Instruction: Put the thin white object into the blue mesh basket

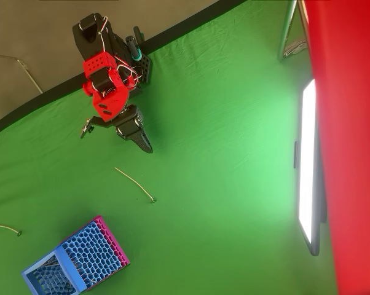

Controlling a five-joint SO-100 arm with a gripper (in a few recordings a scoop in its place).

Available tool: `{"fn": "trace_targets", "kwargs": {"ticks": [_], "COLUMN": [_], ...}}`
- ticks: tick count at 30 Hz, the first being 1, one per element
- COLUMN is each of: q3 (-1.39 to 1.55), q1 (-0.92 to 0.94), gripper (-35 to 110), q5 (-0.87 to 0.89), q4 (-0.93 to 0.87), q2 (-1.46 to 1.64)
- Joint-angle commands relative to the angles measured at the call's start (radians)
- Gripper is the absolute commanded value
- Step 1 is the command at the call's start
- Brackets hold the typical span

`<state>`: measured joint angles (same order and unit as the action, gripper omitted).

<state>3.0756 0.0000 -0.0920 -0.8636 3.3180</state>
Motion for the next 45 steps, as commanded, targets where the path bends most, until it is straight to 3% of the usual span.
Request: {"fn": "trace_targets", "kwargs": {"ticks": [1,32,45], "q3": [0.008,0.008,-0.152], "q1": [-0.014,-0.002,0.032], "gripper": [1,1,1], "q5": [-0.017,0.008,0.209], "q4": [-0.006,-0.005,0.048], "q2": [0.008,0.003,-0.225]}}
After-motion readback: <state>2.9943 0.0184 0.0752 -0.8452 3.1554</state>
